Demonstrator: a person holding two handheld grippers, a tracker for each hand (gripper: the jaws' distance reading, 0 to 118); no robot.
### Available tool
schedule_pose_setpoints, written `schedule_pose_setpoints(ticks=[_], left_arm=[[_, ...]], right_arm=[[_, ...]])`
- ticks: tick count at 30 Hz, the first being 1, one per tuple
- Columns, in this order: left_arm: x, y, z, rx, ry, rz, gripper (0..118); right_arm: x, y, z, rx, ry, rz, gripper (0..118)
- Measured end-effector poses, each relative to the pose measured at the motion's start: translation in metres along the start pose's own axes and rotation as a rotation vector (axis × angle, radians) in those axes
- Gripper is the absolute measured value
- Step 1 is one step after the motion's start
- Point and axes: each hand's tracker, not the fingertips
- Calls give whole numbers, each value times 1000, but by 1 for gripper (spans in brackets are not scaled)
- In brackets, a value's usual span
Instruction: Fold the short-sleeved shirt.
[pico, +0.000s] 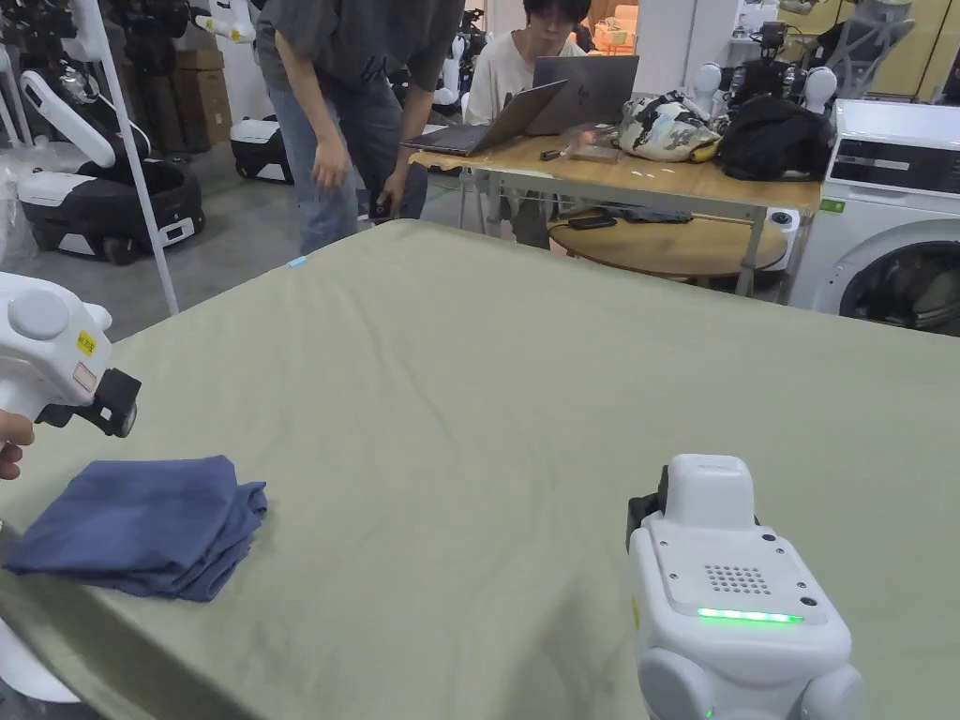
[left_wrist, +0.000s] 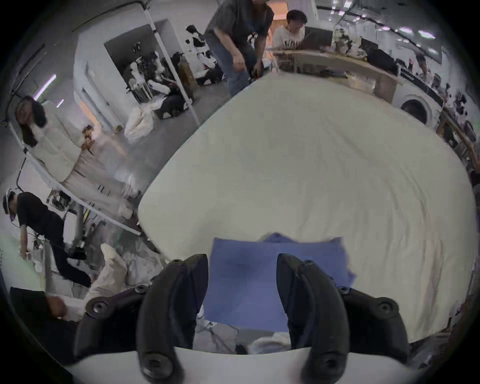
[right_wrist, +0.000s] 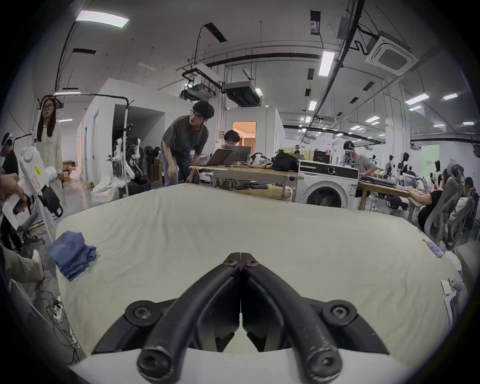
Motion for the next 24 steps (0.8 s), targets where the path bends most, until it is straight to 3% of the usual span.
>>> schedule_pose_setpoints(ticks=[4,9,17,24], left_arm=[[35,-15,0,80,-157,-5,54],[123,-51,4,171,-348,-58,54],[266,-102,48,469,-462,-151,53],[353,-126,72,636,-526,-94,53]], right_arm=[[15,-1,3,0,-16,-14,0],[43,-6,11,-6,-58,-8,0],[105,-13,24,-19,-151,-39,0],[165,-16,40,-29,-252,-76,0]])
